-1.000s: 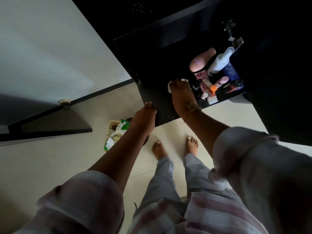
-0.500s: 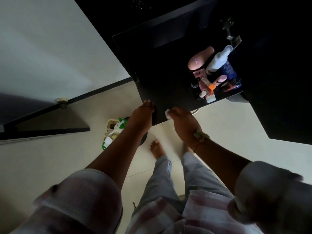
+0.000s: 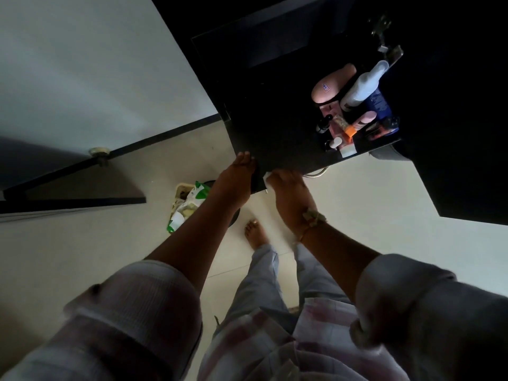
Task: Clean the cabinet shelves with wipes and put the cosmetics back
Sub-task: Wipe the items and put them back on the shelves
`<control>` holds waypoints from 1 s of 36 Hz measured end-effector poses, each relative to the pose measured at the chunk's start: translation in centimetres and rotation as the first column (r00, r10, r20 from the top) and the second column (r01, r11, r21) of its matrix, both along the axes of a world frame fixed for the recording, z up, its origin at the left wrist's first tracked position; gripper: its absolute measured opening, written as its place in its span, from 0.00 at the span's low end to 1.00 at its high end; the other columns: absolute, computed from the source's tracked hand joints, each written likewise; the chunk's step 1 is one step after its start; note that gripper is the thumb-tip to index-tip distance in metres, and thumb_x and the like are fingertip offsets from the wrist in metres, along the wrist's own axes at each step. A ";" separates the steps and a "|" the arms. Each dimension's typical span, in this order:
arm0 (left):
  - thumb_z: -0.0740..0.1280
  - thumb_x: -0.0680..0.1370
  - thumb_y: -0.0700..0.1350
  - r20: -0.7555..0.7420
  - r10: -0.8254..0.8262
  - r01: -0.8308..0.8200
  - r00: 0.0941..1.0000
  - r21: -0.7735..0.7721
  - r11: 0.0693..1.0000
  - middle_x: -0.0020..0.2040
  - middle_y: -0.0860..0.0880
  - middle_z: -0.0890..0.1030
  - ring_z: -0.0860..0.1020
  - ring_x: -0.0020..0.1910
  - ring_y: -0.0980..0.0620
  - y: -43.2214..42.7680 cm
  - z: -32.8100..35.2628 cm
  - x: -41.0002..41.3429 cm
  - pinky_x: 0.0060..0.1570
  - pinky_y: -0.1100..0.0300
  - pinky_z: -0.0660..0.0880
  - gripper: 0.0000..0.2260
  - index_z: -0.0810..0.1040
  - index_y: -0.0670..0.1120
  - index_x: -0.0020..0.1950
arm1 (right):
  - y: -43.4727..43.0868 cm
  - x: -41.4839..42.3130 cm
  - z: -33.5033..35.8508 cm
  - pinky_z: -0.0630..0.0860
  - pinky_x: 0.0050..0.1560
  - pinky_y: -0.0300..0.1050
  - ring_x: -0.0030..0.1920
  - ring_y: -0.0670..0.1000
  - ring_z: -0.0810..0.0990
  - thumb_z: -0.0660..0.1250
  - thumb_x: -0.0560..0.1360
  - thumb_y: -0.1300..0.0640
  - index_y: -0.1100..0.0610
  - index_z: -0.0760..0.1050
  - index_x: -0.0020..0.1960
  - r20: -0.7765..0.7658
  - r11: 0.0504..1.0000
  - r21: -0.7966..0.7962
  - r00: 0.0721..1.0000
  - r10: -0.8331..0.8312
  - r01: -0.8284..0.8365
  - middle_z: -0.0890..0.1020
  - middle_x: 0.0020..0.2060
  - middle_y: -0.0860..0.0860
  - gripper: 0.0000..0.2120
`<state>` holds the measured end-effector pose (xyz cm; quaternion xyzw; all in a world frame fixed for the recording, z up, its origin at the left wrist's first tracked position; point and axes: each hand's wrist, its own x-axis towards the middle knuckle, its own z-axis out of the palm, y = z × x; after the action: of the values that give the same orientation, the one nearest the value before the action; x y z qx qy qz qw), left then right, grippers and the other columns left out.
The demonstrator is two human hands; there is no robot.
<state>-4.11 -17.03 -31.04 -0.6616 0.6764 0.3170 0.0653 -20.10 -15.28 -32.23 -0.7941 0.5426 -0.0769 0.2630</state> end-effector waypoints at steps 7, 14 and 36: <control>0.60 0.81 0.39 -0.167 0.306 -0.323 0.937 -0.080 0.943 0.73 0.47 0.67 0.66 0.72 0.50 5.3 -0.9 2.0 0.69 0.64 0.60 0.18 0.70 0.45 0.71 | 1.9 3.7 -0.6 0.70 0.68 0.47 0.64 0.56 0.75 0.61 0.77 0.65 0.58 0.77 0.63 0.027 0.936 0.184 0.954 0.300 -0.300 0.79 0.61 0.56 0.15; 0.62 0.81 0.44 -0.245 0.686 -0.646 0.686 0.231 0.728 0.50 0.42 0.81 0.80 0.52 0.45 11.9 -1.8 3.3 0.53 0.55 0.78 0.08 0.76 0.42 0.56 | 2.5 6.6 0.4 0.67 0.41 0.24 0.45 0.46 0.77 0.69 0.75 0.62 0.59 0.81 0.48 0.284 0.875 0.476 0.926 -0.247 0.087 0.81 0.45 0.51 0.03; 0.73 0.69 0.47 -0.310 0.883 -0.848 -0.353 0.505 -0.162 0.43 0.45 0.84 0.81 0.46 0.43 16.9 -7.2 13.7 0.52 0.46 0.78 0.03 0.82 0.50 0.41 | 5.8 19.0 -4.0 0.70 0.58 0.36 0.64 0.54 0.75 0.60 0.79 0.63 0.52 0.69 0.71 0.053 0.692 0.666 0.943 0.328 -0.278 0.76 0.66 0.52 0.22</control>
<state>9.59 -0.16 -38.24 -0.7906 -0.1084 0.4543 -0.3960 -1.11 -9.51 -36.21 -0.7283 0.4044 0.1937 0.5182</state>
